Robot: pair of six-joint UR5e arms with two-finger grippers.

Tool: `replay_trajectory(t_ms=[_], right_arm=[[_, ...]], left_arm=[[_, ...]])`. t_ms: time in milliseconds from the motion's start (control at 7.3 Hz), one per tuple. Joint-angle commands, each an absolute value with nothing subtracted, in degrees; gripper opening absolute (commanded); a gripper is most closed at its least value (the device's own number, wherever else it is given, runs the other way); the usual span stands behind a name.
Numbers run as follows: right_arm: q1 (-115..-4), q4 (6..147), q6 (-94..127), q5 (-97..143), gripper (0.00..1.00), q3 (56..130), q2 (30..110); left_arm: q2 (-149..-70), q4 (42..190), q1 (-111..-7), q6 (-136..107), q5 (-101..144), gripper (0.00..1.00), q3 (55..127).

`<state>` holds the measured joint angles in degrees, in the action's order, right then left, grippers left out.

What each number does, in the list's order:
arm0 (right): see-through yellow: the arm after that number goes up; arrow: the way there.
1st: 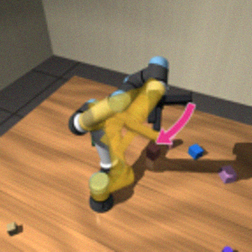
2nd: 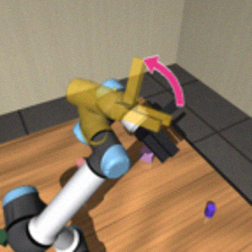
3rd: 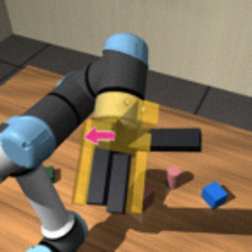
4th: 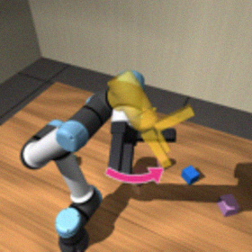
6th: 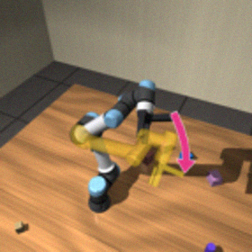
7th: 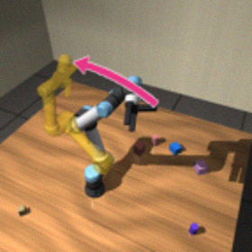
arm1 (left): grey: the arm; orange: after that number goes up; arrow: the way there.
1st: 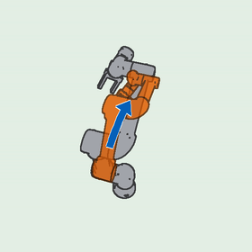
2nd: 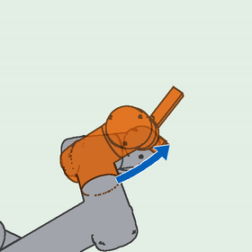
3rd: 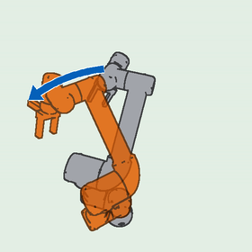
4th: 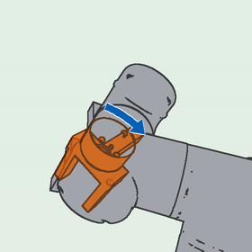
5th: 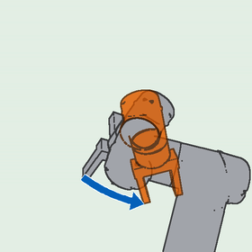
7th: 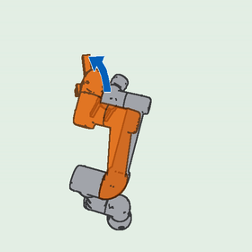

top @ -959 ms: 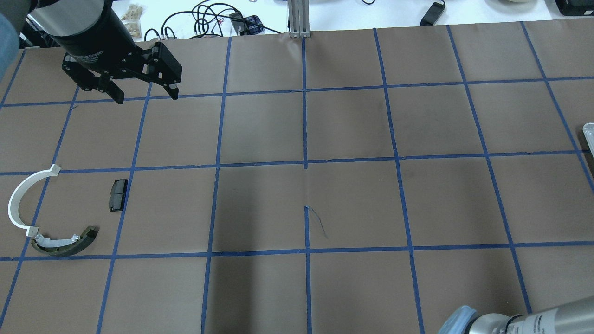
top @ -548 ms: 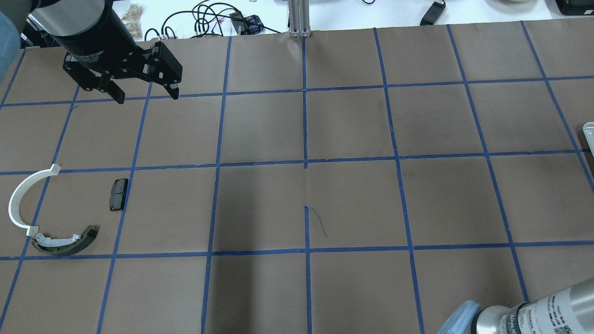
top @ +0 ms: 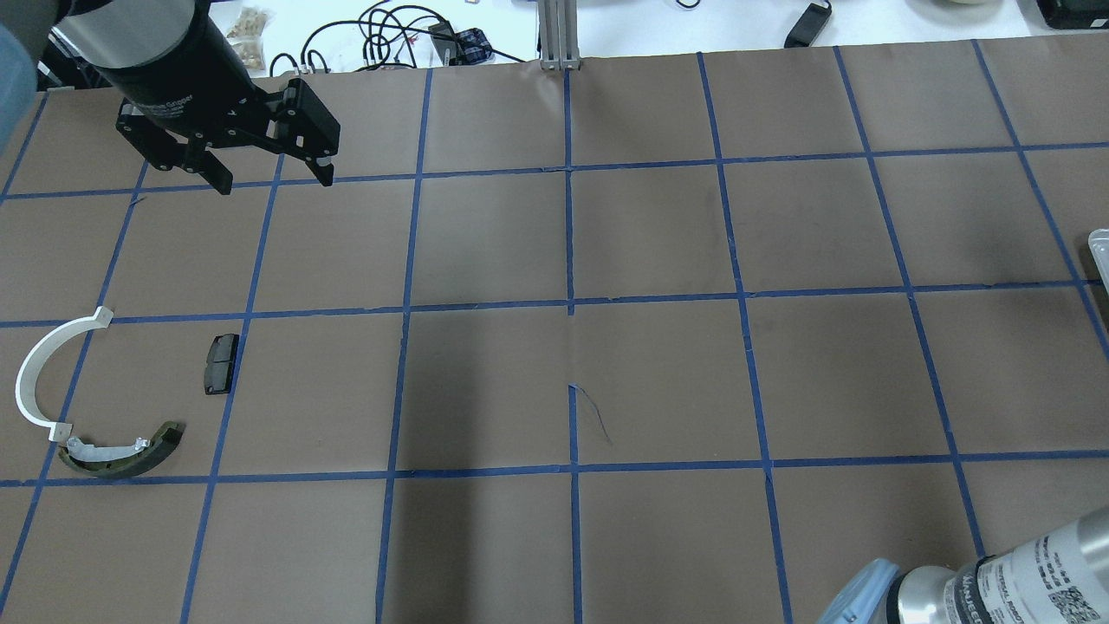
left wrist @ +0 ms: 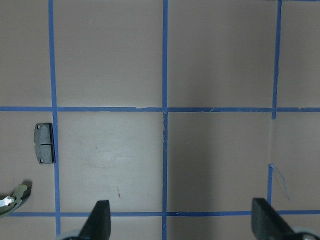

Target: Place bearing gear from tray to pile

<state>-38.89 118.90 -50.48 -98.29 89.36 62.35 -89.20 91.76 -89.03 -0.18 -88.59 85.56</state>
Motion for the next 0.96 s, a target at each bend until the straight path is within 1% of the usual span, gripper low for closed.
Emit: replay_trajectory(t_ms=[0, 411, 548, 685, 822], right_arm=[[-38.7, 122.2, -49.8, -98.3, 0.96, 88.9, 59.2], [-38.5, 122.3, -48.9, -95.2, 0.93, 86.9, 55.6], [-38.5, 122.3, -48.9, -95.1, 0.9, 86.5, 54.9], [-38.5, 122.3, -48.9, -95.0, 0.84, 86.2, 54.3], [-38.5, 122.3, -48.9, -95.0, 0.81, 86.2, 53.7]], left_arm=[[-89.2, 91.8, -89.0, -0.2, -88.6, 1.0, 85.6], [-89.2, 91.8, -89.0, -0.2, -88.6, 1.0, 85.6], [-88.9, 91.8, -89.0, -0.2, -88.6, 1.0, 85.9], [-88.9, 91.8, -89.0, -0.2, -88.6, 1.0, 85.9], [-88.9, 91.8, -89.0, -0.2, -88.6, 1.0, 85.9]])
